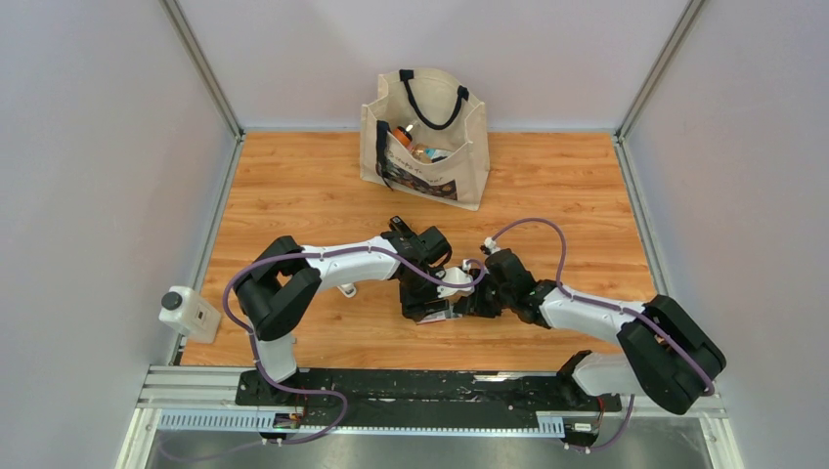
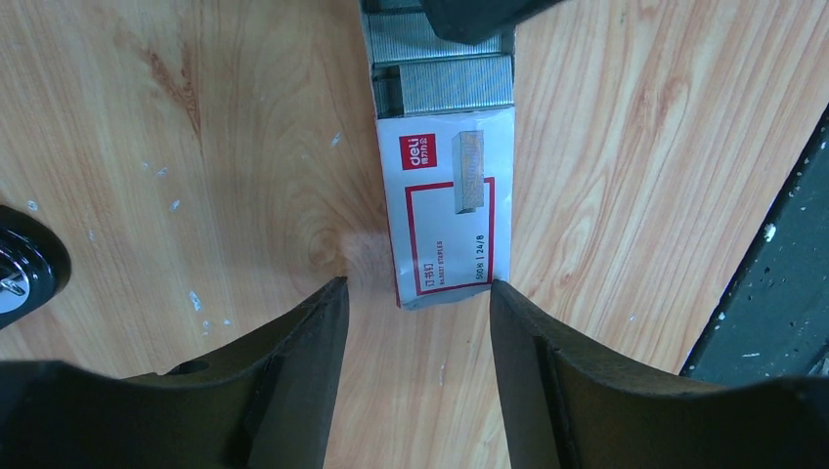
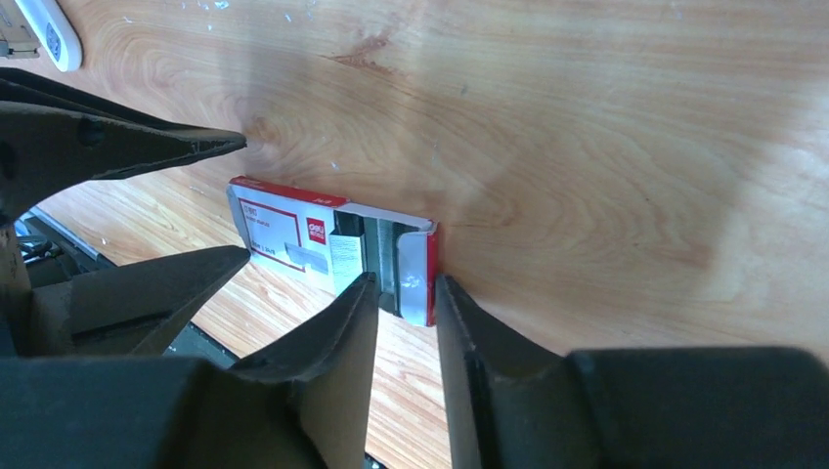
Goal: Unload the staples from the stapler
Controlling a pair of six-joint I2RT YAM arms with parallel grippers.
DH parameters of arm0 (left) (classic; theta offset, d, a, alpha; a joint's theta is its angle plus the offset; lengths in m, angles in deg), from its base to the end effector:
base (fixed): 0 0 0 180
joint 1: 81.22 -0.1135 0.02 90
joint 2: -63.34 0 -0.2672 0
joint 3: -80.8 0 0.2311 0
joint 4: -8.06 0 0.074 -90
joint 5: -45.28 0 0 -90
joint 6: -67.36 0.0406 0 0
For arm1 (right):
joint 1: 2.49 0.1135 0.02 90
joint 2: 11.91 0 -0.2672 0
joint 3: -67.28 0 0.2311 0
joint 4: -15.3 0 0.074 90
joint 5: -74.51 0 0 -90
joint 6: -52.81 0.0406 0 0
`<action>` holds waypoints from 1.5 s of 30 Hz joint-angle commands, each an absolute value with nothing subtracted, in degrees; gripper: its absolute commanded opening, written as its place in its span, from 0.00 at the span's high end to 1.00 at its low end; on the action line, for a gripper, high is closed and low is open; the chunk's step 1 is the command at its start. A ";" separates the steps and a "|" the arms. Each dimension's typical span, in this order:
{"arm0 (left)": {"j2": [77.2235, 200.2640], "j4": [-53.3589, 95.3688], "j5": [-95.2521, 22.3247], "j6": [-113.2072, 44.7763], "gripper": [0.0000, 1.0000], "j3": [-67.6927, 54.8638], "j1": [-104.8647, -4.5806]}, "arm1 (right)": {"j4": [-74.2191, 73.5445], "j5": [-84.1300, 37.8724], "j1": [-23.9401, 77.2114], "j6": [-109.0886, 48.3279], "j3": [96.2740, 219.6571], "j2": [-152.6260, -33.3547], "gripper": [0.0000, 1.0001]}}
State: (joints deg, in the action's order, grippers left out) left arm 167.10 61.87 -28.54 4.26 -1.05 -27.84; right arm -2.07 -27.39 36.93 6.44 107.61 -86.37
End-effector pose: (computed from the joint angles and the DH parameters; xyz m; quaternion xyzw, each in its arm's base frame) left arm 0.1853 -0.2683 0.1773 0.6467 0.7397 -0.1641 0.0878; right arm 0.1573 0.1401 0.1523 0.0003 0.9396 0.2907 0.1806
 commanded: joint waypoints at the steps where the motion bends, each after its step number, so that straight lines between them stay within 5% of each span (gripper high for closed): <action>1: 167.05 60.37 -27.76 3.91 0.37 -2.19 -27.35 | -5.62 -25.08 37.67 4.21 109.23 -83.81 0.62; 4: 166.26 61.34 -28.20 4.08 0.37 -2.10 -27.43 | -6.68 -24.36 37.67 3.50 109.31 -81.87 0.53; 13: 160.81 66.96 -26.28 5.40 0.29 -4.47 -31.21 | -10.11 -21.12 37.59 -1.76 110.46 -79.77 0.50; 18: 158.53 69.69 -21.79 4.00 0.25 -5.96 -32.26 | -9.59 -21.90 37.50 -10.29 111.33 -78.79 0.30; 24: 157.56 74.08 -15.11 2.24 0.24 -8.86 -37.35 | -5.19 -24.01 37.59 -14.52 111.25 -80.64 0.22; 34: 154.13 75.31 -14.50 0.92 0.24 -6.14 -39.21 | -8.17 -12.62 44.96 -13.73 115.99 -79.94 0.29; 45: 150.26 75.58 -12.73 0.04 0.25 -3.42 -43.34 | -11.78 -5.81 53.23 0.95 117.22 -79.41 0.50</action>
State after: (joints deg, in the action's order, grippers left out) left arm 152.77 75.38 -14.77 1.02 -4.48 -43.57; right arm -10.20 -9.40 52.18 -3.96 115.43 -80.38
